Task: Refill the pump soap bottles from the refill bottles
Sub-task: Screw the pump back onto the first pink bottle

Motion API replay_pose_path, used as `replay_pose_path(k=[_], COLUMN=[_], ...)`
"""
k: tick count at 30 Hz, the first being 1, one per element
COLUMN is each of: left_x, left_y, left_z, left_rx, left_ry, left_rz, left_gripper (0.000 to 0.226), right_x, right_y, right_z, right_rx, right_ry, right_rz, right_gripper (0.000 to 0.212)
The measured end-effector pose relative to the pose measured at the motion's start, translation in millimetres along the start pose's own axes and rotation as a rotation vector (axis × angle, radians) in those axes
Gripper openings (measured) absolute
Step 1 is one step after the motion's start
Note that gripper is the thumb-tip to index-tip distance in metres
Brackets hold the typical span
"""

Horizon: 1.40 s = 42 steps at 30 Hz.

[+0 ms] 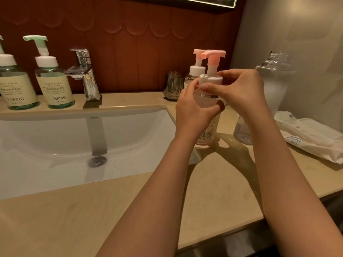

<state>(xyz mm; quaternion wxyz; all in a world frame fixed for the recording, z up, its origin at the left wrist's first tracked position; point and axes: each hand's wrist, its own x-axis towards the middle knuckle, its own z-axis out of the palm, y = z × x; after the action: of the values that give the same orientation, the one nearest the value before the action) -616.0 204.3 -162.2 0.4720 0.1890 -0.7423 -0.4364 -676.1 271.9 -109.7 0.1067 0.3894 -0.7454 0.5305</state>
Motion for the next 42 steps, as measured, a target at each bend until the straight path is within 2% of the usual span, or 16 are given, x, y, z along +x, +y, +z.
replay_pose_path(k=[3,8,10,15,19,24,28,32,39,42], left_x=[1.7,1.8,0.3,0.6,2.7,3.6,1.4,1.2,3.3,3.6], left_y=[-0.2,1.1,2.3,0.4,2.2,1.3,2.4,1.8,0.5,1.2], left_z=[0.7,1.8,1.2,0.4,0.6,1.5,0.2,0.1,2.7,2.1], left_rx=[0.017,0.051,0.007,-0.006,0.034,0.065,0.019,0.003,0.067,0.077], left_ry=[0.003,-0.026,-0.012,-0.003,-0.01,-0.024,-0.004,0.006,0.012,0.005], left_rz=[-0.005,-0.015,-0.016,-0.013,-0.016,-0.026,-0.024,-0.014,-0.016,-0.014], left_gripper=[0.072,0.083,0.087,0.074,0.072,0.076,0.086,0.075,0.067,0.07], right_x=[3.0,4.4,4.7,5.2,4.5,6.0,5.9,5.4,7.1,7.3], right_y=[3.1,7.5,7.0,3.7,4.0,7.2,5.3,4.6,7.0,7.9], right_z=[-4.7,-4.2,-3.9,0.8,0.6,0.8,1.0,4.3,11.4,3.3], right_rx=[0.103,0.084,0.069,0.001,-0.011,0.047,0.03,0.021,-0.013,0.135], right_ry=[-0.017,-0.004,0.022,0.033,0.036,0.043,0.042,0.035,0.038,-0.024], right_rz=[0.07,0.048,0.049,0.038,0.028,0.031,0.029,0.039,0.026,0.061], right_gripper=[0.047,0.031,0.033,0.059,0.049,0.023,0.038,0.054,0.05,0.035])
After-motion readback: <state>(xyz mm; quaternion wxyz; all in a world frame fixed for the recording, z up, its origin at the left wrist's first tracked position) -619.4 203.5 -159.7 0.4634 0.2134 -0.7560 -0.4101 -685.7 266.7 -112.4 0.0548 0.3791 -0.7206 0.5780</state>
